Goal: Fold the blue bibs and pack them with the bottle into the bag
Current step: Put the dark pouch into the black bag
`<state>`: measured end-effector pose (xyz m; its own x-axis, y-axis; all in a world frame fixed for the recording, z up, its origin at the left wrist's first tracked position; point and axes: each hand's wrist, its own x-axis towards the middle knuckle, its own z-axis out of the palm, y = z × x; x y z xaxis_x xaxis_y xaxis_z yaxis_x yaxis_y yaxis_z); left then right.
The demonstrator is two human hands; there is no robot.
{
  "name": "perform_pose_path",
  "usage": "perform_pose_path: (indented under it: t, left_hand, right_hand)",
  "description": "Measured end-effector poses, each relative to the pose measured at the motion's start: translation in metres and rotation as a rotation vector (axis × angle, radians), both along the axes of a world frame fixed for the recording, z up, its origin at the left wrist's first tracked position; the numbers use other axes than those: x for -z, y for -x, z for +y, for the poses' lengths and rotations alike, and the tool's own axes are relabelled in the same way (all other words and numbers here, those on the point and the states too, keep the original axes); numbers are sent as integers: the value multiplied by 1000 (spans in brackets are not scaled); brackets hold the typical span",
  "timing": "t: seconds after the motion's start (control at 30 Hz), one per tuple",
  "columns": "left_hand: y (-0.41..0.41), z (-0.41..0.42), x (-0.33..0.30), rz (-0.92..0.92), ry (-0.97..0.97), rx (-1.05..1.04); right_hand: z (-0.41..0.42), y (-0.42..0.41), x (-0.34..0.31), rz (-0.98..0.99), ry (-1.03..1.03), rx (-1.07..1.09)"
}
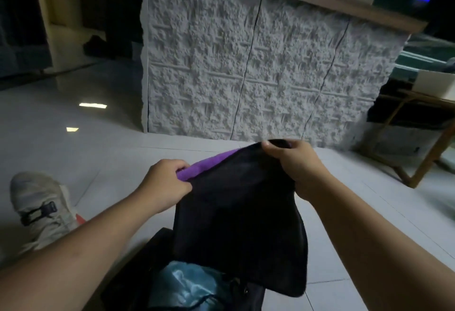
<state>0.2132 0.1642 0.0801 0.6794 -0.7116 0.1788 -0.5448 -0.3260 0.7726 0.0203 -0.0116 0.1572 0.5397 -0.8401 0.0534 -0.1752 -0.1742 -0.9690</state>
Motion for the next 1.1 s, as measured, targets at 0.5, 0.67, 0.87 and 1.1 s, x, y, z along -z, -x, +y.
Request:
perform_pose_path:
  t: [0.5, 0.67, 0.87, 1.1]
  left_hand:
    - [-28, 8, 20, 890, 284, 21]
    - [-24, 1, 12, 1083, 292, -46]
    - [-37, 0, 14, 1144, 284, -78]
    - [-41, 16, 11, 1257, 210, 110]
  right_hand:
    - [-35, 5, 47, 226, -325, -223]
    - [-25, 9, 89, -224, -653, -351]
    - [1, 0, 129, 124, -484, -391]
    - [-4, 0, 79, -13, -424, -94]
